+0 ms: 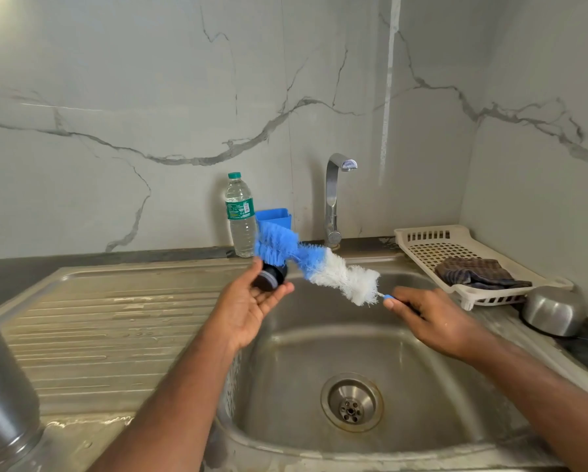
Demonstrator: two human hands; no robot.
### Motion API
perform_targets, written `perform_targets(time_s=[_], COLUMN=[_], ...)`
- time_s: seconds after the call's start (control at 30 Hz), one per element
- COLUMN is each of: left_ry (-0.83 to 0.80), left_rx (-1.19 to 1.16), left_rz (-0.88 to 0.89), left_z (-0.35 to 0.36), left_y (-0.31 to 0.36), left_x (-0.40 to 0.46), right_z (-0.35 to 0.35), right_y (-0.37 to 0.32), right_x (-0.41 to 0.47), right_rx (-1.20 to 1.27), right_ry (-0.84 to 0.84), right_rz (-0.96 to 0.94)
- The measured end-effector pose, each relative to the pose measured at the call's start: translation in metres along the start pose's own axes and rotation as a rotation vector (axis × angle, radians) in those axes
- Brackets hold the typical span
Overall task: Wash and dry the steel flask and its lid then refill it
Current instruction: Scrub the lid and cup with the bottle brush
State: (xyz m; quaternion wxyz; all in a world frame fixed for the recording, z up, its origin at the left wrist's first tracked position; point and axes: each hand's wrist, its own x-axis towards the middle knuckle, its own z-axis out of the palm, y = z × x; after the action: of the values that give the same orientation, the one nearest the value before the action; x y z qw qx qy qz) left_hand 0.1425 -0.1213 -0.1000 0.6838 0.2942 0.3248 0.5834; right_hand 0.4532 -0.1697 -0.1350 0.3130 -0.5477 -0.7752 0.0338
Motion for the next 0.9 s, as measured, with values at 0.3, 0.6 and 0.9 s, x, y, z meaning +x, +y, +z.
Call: perform_targets(time_s=[0.3,0.6,0.9], left_ry=[0.026,-0.044,-0.074], left_rx=[-0.067,0.010,0.224], left_rz=[0.021,0.062,0.221], left_z=[-0.005,-0.005,-0.004], left_y=[0.009,0.005,-0.004], left_x=[0.003,0.008,0.010], right_z=[-0.008,-0.007,-0.006], right_y=[0.011,0.016,0.009], right_x=[-0.004,-0.005,-0.001], right_rx=[0.010,0.013,0.040], right_ry=[0.006,-0.001,-0.065], right_rz=[0.016,0.082,0.107])
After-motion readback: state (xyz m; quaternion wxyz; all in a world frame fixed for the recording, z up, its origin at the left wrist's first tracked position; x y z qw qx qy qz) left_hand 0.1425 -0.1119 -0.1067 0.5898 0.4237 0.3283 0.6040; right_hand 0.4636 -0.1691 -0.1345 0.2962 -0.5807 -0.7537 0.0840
